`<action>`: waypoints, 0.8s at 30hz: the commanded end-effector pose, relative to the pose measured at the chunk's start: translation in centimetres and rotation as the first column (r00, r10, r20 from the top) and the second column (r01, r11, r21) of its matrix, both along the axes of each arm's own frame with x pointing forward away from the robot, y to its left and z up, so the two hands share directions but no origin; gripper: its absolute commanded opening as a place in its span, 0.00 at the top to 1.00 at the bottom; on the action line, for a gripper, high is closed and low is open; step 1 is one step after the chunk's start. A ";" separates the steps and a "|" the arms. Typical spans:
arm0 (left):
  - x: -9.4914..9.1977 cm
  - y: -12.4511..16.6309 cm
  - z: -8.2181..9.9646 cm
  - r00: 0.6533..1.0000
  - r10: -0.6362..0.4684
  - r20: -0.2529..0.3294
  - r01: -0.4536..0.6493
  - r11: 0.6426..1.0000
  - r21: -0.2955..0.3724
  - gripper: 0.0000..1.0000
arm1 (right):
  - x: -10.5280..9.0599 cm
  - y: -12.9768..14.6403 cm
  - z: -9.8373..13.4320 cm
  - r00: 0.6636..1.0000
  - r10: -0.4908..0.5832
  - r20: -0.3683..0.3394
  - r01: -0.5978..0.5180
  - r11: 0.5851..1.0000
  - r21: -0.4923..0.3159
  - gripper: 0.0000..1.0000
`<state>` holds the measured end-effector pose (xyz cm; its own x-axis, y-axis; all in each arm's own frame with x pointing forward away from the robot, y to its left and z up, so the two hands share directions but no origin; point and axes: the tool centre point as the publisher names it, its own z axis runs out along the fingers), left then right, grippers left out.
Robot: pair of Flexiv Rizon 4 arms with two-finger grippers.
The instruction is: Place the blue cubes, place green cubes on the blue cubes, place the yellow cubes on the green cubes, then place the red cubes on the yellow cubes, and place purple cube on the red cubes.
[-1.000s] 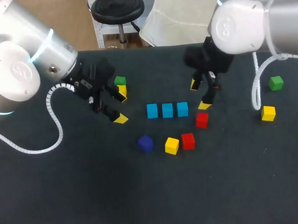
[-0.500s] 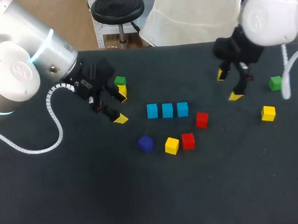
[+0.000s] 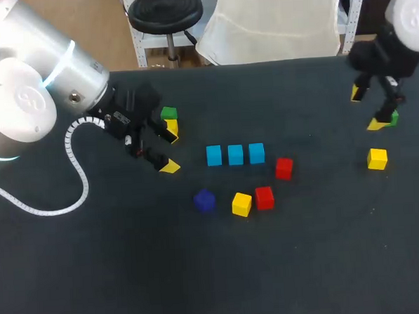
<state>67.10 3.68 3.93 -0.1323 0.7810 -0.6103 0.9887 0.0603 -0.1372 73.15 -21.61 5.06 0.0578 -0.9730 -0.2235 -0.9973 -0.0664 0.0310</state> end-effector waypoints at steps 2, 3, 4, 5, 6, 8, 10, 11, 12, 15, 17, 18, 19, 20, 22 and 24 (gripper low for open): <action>0.0 0.1 -0.1 1.000 -0.002 0.002 0.002 1.000 -0.003 0.00 | 1.1 -2.5 -1.0 1.000 0.019 -0.004 -0.019 1.000 0.010 0.00; 0.0 0.1 -0.1 1.000 -0.002 0.002 0.002 1.000 -0.003 0.00 | 1.3 -2.9 -1.1 1.000 0.015 -0.004 -0.015 1.000 0.011 0.00; 0.0 0.1 -0.1 1.000 -0.002 0.002 0.002 1.000 -0.003 0.00 | 1.5 -3.3 -1.2 1.000 0.014 -0.003 -0.014 1.000 0.012 0.00; 0.0 0.1 -0.1 1.000 -0.002 0.002 0.002 1.000 -0.003 0.00 | 1.7 -3.9 -1.4 1.000 0.015 -0.003 -0.015 1.000 0.013 0.00; 0.0 0.1 -0.1 1.000 -0.002 0.002 0.002 1.000 -0.003 0.00 | 2.0 -4.4 -1.5 1.000 0.010 -0.006 -0.010 1.000 0.018 0.00; 0.0 0.1 -0.1 1.000 -0.002 0.002 0.002 1.000 -0.003 0.00 | 2.4 -5.1 -1.7 1.000 0.002 -0.012 -0.002 1.000 0.023 0.00; 0.0 0.1 -0.1 1.000 -0.002 0.002 0.002 1.000 -0.003 0.00 | 2.8 -5.7 -1.9 1.000 0.006 -0.011 -0.006 1.000 0.021 0.00; 0.0 0.1 -0.1 1.000 -0.002 0.002 0.002 1.000 -0.003 0.00 | 2.9 -5.9 -1.9 1.000 0.007 -0.011 -0.007 1.000 0.020 0.00; 0.0 0.1 -0.1 1.000 -0.002 0.002 0.002 1.000 -0.003 0.00 | 3.2 -6.1 -2.0 1.000 0.019 -0.007 -0.019 1.000 0.018 0.00; 0.0 0.1 -0.1 1.000 -0.002 0.002 0.002 1.000 -0.003 0.00 | 4.1 -7.0 -2.5 0.999 0.031 -0.015 -0.031 0.999 0.011 0.00; 0.0 0.1 -0.1 1.000 -0.002 0.002 0.002 1.000 -0.003 0.00 | 4.6 -7.6 -2.9 0.999 0.042 -0.021 -0.042 0.999 0.008 0.00; 0.0 0.1 -0.1 1.000 -0.002 0.002 0.002 1.000 -0.003 0.00 | 4.8 -7.8 -3.1 0.998 0.054 -0.025 -0.054 0.998 0.016 0.00; 0.0 0.1 -0.1 1.000 -0.002 0.002 0.002 1.000 -0.003 0.00 | 5.1 -8.1 -3.4 0.998 0.053 -0.032 -0.053 0.999 0.011 0.00; 0.0 0.1 -0.1 1.000 -0.002 0.002 0.002 1.000 -0.003 0.00 | 5.3 -8.3 -3.7 0.998 0.054 -0.039 -0.054 0.998 0.011 0.00; 0.0 0.1 -0.1 1.000 -0.002 0.002 0.002 1.000 -0.003 0.00 | 5.5 -8.6 -4.2 0.997 0.051 -0.050 -0.051 0.999 0.003 0.00; 0.0 0.1 -0.1 1.000 -0.002 0.002 0.002 1.000 -0.003 0.00 | 5.7 -8.9 -4.6 0.997 0.052 -0.052 -0.051 0.999 0.010 0.00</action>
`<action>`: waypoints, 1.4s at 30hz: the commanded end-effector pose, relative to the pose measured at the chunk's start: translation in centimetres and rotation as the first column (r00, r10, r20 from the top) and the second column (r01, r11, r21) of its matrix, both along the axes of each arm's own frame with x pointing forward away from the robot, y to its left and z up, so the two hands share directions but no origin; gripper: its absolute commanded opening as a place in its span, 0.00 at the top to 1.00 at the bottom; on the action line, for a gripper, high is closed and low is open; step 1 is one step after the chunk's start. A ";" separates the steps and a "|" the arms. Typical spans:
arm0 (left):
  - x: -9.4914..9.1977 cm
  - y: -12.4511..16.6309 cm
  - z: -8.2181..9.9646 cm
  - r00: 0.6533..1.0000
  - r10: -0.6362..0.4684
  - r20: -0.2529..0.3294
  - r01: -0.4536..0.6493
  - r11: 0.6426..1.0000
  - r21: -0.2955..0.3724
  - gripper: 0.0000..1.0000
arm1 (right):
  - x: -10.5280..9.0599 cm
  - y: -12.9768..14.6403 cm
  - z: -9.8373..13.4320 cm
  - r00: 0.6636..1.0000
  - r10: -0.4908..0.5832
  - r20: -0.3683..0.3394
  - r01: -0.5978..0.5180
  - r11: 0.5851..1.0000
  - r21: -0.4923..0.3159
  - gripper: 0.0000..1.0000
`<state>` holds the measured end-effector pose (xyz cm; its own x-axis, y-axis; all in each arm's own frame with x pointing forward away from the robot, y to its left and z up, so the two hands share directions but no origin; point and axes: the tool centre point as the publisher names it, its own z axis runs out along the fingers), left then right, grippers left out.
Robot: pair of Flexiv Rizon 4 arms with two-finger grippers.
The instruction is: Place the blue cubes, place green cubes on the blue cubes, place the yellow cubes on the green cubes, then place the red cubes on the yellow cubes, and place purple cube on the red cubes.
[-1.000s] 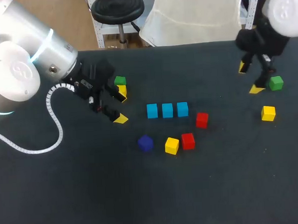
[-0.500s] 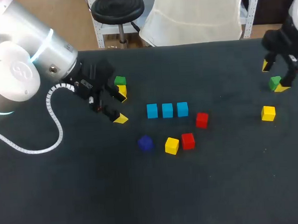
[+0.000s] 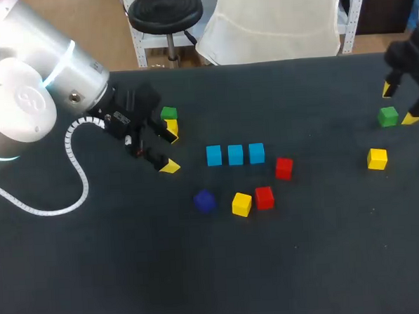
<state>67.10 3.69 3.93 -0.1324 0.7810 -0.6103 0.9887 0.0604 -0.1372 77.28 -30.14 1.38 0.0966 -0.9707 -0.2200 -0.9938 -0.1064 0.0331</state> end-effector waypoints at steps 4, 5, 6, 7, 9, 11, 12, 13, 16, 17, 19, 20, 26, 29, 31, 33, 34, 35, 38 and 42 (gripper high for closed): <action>0.0 0.1 -0.1 1.000 -0.002 0.002 0.002 1.000 -0.003 0.00 | 1.7 -0.6 -1.5 0.998 0.016 -0.056 -0.015 1.000 0.018 0.00; 0.0 0.1 -0.1 1.000 -0.002 0.002 0.002 1.000 -0.003 0.00 | 1.8 -0.6 -1.6 0.998 0.017 -0.058 -0.015 1.000 0.020 0.00; 0.0 0.1 -0.1 1.000 -0.002 0.002 0.002 1.000 -0.003 0.00 | 1.8 -0.6 -1.7 0.998 0.018 -0.059 -0.016 1.000 0.021 0.00; 0.0 0.1 -0.1 1.000 -0.002 0.002 0.002 1.000 -0.003 0.00 | 1.8 -0.5 -1.8 0.998 0.019 -0.060 -0.018 1.000 0.023 0.00; 0.0 0.1 -0.1 1.000 -0.002 0.002 0.002 1.000 -0.003 0.00 | 1.8 -0.3 -2.0 0.998 0.023 -0.062 -0.022 0.999 0.024 0.00; 0.0 0.1 -0.1 1.000 -0.002 0.002 0.002 1.000 -0.003 0.00 | 1.8 -0.2 -2.2 0.998 0.024 -0.066 -0.022 0.999 0.023 0.00; 0.0 0.1 -0.1 1.000 -0.002 0.002 0.002 1.000 -0.003 0.00 | 1.8 -0.1 -2.2 0.998 0.023 -0.066 -0.022 0.999 0.024 0.09; 0.0 0.1 -0.1 1.000 -0.002 0.002 0.002 1.000 -0.003 0.00 | 1.7 0.0 -2.2 0.998 0.024 -0.065 -0.022 0.999 0.025 0.12; 0.0 0.1 -0.1 1.000 -0.002 0.002 0.002 1.000 -0.003 0.00 | 1.6 0.2 -2.3 0.998 0.023 -0.061 -0.021 0.999 0.028 0.18; 0.0 0.1 -0.1 1.000 -0.002 0.002 0.002 1.000 -0.003 0.00 | 1.5 0.3 -2.4 0.998 0.021 -0.061 -0.019 0.999 0.028 0.28; 0.0 0.1 -0.1 1.000 -0.002 0.002 0.002 1.000 -0.003 0.00 | 1.4 0.3 -2.5 0.998 0.016 -0.059 -0.014 0.999 0.031 0.36; 0.0 0.1 -0.1 1.000 -0.002 0.002 0.002 1.000 -0.003 0.00 | 1.4 0.3 -2.6 0.998 0.015 -0.058 -0.013 0.999 0.032 0.36; 0.0 0.1 -0.1 1.000 -0.002 0.002 0.002 1.000 -0.003 0.00 | 0.7 0.2 -2.8 0.998 0.001 -0.056 0.001 0.999 0.032 0.38; 0.0 0.1 -0.1 1.000 -0.002 0.002 0.002 1.000 -0.003 0.00 | 0.3 0.1 -2.7 0.999 -0.008 -0.053 0.009 0.999 0.032 0.34; 0.0 0.1 -0.1 1.000 -0.002 0.002 0.002 1.000 -0.003 0.00 | 0.0 0.0 -2.7 0.999 -0.015 -0.051 0.017 0.999 0.032 0.33; 0.0 0.1 -0.1 1.000 -0.002 0.002 0.002 1.000 -0.003 0.00 | -0.2 -0.1 -2.7 0.999 -0.024 -0.049 0.026 0.999 0.031 0.36; 0.0 0.1 -0.1 1.000 -0.002 0.002 0.002 1.000 -0.003 0.00 | -0.3 -0.1 -2.6 0.999 -0.028 -0.045 0.030 0.999 0.033 0.38; 0.0 0.1 -0.1 1.000 -0.002 0.002 0.002 1.000 -0.003 0.00 | -0.4 -0.1 -2.6 0.999 -0.034 -0.042 0.035 0.999 0.033 0.40; 0.0 0.1 -0.1 1.000 -0.002 0.002 0.002 1.000 -0.003 0.00 | -0.4 -0.1 -2.6 0.999 -0.035 -0.038 0.037 0.999 0.034 0.39; 0.0 0.1 -0.1 1.000 -0.002 0.002 0.002 1.000 -0.003 0.00 | -0.4 0.1 -2.7 0.999 -0.033 -0.031 0.034 0.999 0.039 0.38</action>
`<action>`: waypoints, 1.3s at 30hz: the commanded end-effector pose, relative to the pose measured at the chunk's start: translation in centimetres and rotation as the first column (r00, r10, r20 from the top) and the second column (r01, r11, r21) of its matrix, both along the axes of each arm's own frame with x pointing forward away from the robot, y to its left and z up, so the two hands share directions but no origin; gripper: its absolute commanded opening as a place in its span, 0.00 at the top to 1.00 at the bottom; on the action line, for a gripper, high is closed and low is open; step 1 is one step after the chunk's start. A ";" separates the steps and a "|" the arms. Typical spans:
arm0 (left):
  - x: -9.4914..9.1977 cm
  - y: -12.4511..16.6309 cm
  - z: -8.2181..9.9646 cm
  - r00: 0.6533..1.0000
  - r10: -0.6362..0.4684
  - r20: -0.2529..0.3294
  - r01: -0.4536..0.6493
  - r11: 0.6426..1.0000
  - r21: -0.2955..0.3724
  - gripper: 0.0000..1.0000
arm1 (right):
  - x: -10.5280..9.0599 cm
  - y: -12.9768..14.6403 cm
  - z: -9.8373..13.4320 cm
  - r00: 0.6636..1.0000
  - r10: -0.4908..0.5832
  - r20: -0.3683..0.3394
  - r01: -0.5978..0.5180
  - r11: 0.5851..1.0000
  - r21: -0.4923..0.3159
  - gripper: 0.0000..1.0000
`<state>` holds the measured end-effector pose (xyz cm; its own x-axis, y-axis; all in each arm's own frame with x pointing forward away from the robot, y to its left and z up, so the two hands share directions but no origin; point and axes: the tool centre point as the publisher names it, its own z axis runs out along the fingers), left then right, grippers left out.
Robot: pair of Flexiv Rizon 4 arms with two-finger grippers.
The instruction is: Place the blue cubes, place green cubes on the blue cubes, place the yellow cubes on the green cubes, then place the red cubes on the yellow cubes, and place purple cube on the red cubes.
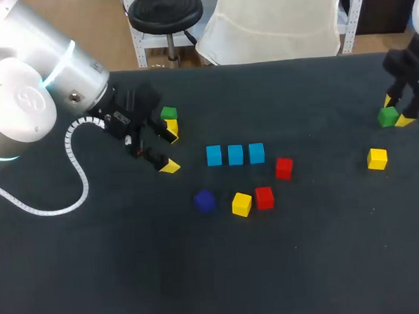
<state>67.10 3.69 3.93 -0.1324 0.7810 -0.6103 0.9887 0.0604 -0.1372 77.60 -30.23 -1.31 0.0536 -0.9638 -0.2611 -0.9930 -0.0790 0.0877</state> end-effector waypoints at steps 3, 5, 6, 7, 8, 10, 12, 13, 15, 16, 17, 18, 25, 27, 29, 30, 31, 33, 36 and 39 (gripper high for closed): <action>0.0 0.1 -0.1 1.000 -0.002 0.002 0.002 1.000 -0.003 0.00 | -0.6 0.4 0.1 0.999 -0.001 0.032 0.001 1.000 0.002 0.38; 0.0 0.1 -0.1 1.000 -0.002 0.002 0.002 1.000 -0.003 0.00 | -0.5 0.5 0.1 0.999 0.001 0.033 -0.002 1.000 0.001 0.37; 0.0 0.1 -0.1 1.000 -0.002 0.002 0.002 1.000 -0.003 0.00 | -0.4 0.6 0.2 0.999 0.003 0.033 -0.003 1.000 0.001 0.38; 0.0 0.1 -0.1 1.000 -0.002 0.002 0.002 1.000 -0.003 0.00 | -0.4 0.6 0.2 0.999 0.005 0.034 -0.005 1.000 -0.001 0.41; 0.0 0.1 -0.1 1.000 -0.002 0.002 0.002 1.000 -0.003 0.00 | -0.4 0.5 0.2 0.999 0.007 0.035 -0.007 1.000 -0.001 0.44; 0.0 0.1 -0.1 1.000 -0.002 0.002 0.002 1.000 -0.003 0.00 | -0.2 0.4 0.2 0.999 0.010 0.038 -0.010 1.000 -0.005 0.55; 0.0 0.1 -0.1 1.000 -0.002 0.002 0.002 1.000 -0.003 0.00 | -0.2 0.3 0.2 0.999 0.011 0.037 -0.011 1.000 -0.008 0.58; 0.0 0.1 -0.1 1.000 -0.002 0.002 0.002 1.000 -0.003 0.00 | -0.2 0.3 0.2 0.999 0.011 0.037 -0.010 1.000 -0.009 0.58; 0.0 0.1 -0.1 1.000 -0.002 0.002 0.002 1.000 -0.003 0.00 | -0.2 0.3 0.3 0.999 0.010 0.038 -0.010 1.000 -0.010 0.65; 0.0 0.1 -0.1 1.000 -0.002 0.002 0.002 1.000 -0.003 0.00 | -0.2 0.3 0.3 0.999 0.010 0.038 -0.010 1.000 -0.011 0.73; 0.0 0.1 -0.1 1.000 -0.002 0.002 0.002 1.000 -0.003 0.00 | -0.2 0.3 0.3 0.999 0.010 0.039 -0.009 1.000 -0.010 0.80; 0.0 0.1 -0.1 1.000 -0.002 0.002 0.002 1.000 -0.003 0.00 | -0.2 0.3 0.3 0.999 0.009 0.040 -0.009 1.000 -0.010 0.91; 0.0 0.1 -0.1 1.000 -0.002 0.002 0.002 1.000 -0.003 0.00 | -0.4 1.5 0.9 0.999 0.003 0.052 -0.003 1.000 -0.002 1.00; 0.0 0.1 -0.1 1.000 -0.002 0.002 0.002 1.000 -0.003 0.00 | -0.6 2.8 1.8 0.998 -0.007 0.064 0.008 1.000 -0.007 1.00; 0.0 0.1 -0.1 1.000 -0.002 0.002 0.002 1.000 -0.003 0.00 | -0.7 3.7 2.5 0.996 -0.023 0.084 0.022 1.000 0.011 1.00; 0.0 0.1 -0.1 1.000 -0.002 0.002 0.002 1.000 -0.003 0.00 | -0.8 4.7 3.1 0.995 -0.032 0.095 0.032 0.999 -0.008 1.00; 0.0 0.1 -0.1 1.000 -0.002 0.002 0.002 1.000 -0.003 0.00 | -0.9 5.2 3.4 0.994 -0.040 0.099 0.040 0.999 0.000 1.00; 0.0 0.1 -0.1 1.000 -0.002 0.002 0.002 1.000 -0.003 0.00 | -1.2 7.2 4.6 0.993 -0.042 0.113 0.043 0.999 -0.006 1.00; 0.0 0.1 -0.1 1.000 -0.002 0.002 0.002 1.000 -0.003 0.00 | -1.6 9.8 5.7 0.991 -0.055 0.119 0.057 0.998 -0.016 1.00; 0.0 0.1 -0.1 1.000 -0.002 0.002 0.002 1.000 -0.003 0.00 | -2.1 12.5 6.5 0.992 -0.055 0.116 0.061 0.997 -0.054 1.00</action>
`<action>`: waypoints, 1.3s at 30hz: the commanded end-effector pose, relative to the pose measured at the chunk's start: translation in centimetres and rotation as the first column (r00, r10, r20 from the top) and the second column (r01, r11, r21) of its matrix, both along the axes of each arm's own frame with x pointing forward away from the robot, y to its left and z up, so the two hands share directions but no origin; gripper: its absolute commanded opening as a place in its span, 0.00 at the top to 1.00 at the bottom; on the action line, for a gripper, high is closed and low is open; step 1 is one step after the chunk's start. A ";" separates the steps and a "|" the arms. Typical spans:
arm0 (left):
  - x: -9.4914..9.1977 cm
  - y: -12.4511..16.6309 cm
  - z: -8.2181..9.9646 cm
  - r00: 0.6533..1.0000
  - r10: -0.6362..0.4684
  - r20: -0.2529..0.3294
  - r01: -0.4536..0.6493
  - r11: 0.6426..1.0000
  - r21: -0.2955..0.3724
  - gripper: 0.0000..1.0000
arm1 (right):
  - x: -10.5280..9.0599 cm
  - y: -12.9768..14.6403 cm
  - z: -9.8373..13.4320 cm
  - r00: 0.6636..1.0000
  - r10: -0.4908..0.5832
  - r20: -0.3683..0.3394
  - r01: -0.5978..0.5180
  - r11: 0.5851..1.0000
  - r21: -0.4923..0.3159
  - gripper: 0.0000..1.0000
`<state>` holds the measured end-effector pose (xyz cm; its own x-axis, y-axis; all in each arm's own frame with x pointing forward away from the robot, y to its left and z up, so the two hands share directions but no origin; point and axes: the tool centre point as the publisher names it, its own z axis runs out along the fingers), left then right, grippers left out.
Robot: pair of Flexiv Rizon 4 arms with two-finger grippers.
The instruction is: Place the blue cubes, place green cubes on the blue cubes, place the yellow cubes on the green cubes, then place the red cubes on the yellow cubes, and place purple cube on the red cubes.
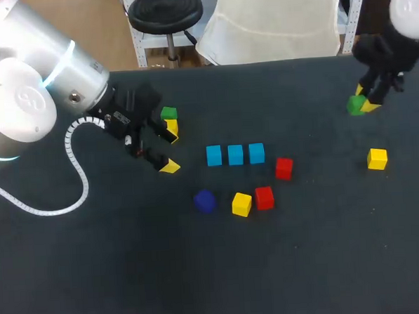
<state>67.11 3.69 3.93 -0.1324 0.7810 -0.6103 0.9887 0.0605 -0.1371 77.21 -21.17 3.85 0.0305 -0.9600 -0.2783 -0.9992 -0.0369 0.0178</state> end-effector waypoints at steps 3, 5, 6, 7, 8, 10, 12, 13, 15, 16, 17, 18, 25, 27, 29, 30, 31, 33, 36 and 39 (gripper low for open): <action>0.0 0.1 -0.1 1.000 -0.002 0.002 0.002 1.000 -0.003 0.00 | -2.2 5.8 1.8 0.999 -0.016 0.035 0.019 0.996 -0.091 1.00; 0.0 0.1 -0.1 1.000 -0.002 0.002 0.002 1.000 -0.003 0.00 | -2.4 7.2 2.0 1.000 -0.014 0.018 0.016 0.995 -0.095 1.00; 0.0 0.1 -0.1 1.000 -0.002 0.002 0.002 1.000 -0.003 0.00 | -2.6 7.9 2.1 0.999 -0.023 0.024 0.025 0.994 -0.108 1.00; 0.0 0.1 -0.1 1.000 -0.002 0.002 0.002 1.000 -0.003 0.00 | -2.7 8.6 2.2 1.000 -0.021 0.013 0.023 0.993 -0.112 1.00; 0.0 0.1 -0.1 1.000 -0.002 0.002 0.002 1.000 -0.003 0.00 | -2.9 9.3 2.2 1.000 -0.025 0.011 0.026 0.991 -0.131 1.00; 0.0 0.1 -0.1 1.000 -0.002 0.002 0.002 1.000 -0.003 0.00 | -3.3 10.7 2.1 0.999 -0.032 0.012 0.033 0.991 -0.133 1.00; 0.0 0.1 -0.1 1.000 -0.002 0.002 0.002 1.000 -0.003 0.00 | -3.7 12.1 1.9 1.000 -0.031 0.006 0.031 0.992 -0.119 1.00; 0.0 0.1 -0.1 1.000 -0.002 0.002 0.002 1.000 -0.003 0.00 | -3.9 12.8 1.7 1.000 -0.027 0.004 0.027 0.992 -0.120 1.00; 0.0 0.1 -0.1 1.000 -0.002 0.002 0.002 1.000 -0.003 0.00 | -4.2 14.2 1.4 1.000 -0.016 -0.001 0.016 0.996 -0.087 1.00; 0.0 0.1 -0.1 1.000 -0.002 0.002 0.002 1.000 -0.003 0.00 | -4.3 14.9 1.3 1.000 -0.007 0.004 0.007 0.997 -0.076 1.00; 0.0 0.1 -0.1 1.000 -0.002 0.002 0.002 1.000 -0.003 0.00 | -4.4 15.6 1.1 1.000 -0.007 0.001 0.007 0.998 -0.068 1.00; 0.0 0.1 -0.1 1.000 -0.002 0.002 0.002 1.000 -0.003 0.00 | -4.5 16.4 1.0 1.000 0.008 0.000 -0.008 0.998 -0.056 1.00; 0.0 0.1 -0.1 1.000 -0.002 0.002 0.002 1.000 -0.003 0.00 | -5.5 20.6 1.0 0.999 0.034 0.000 -0.034 0.999 -0.014 1.00; 0.0 0.1 -0.1 1.000 -0.002 0.002 0.002 1.000 -0.003 0.00 | -5.8 21.2 0.9 1.000 0.021 0.009 -0.020 0.999 -0.034 1.00; 0.0 0.1 -0.1 1.000 -0.002 0.002 0.002 1.000 -0.003 0.00 | -6.1 21.7 0.8 1.000 0.014 0.003 -0.014 1.000 -0.007 1.00; 0.0 0.1 -0.1 1.000 -0.002 0.002 0.002 1.000 -0.003 0.00 | -6.2 21.8 0.7 1.000 0.008 0.004 -0.008 1.000 -0.013 1.00; 0.0 0.1 -0.1 1.000 -0.002 0.002 0.002 1.000 -0.003 0.00 | -6.3 22.0 0.6 1.000 0.005 0.003 -0.005 1.000 -0.009 1.00; 0.0 0.1 -0.1 1.000 -0.002 0.002 0.002 1.000 -0.003 0.00 | -6.6 22.3 0.4 1.000 -0.005 0.001 0.006 1.000 -0.019 1.00; 0.0 0.1 -0.1 1.000 -0.002 0.002 0.002 1.000 -0.003 0.00 | -6.9 22.5 0.3 1.000 -0.028 0.005 0.028 0.999 -0.033 1.00; 0.0 0.1 -0.1 1.000 -0.002 0.002 0.002 1.000 -0.003 0.00 | -7.2 22.7 0.2 0.999 -0.044 0.004 0.044 0.999 -0.031 1.00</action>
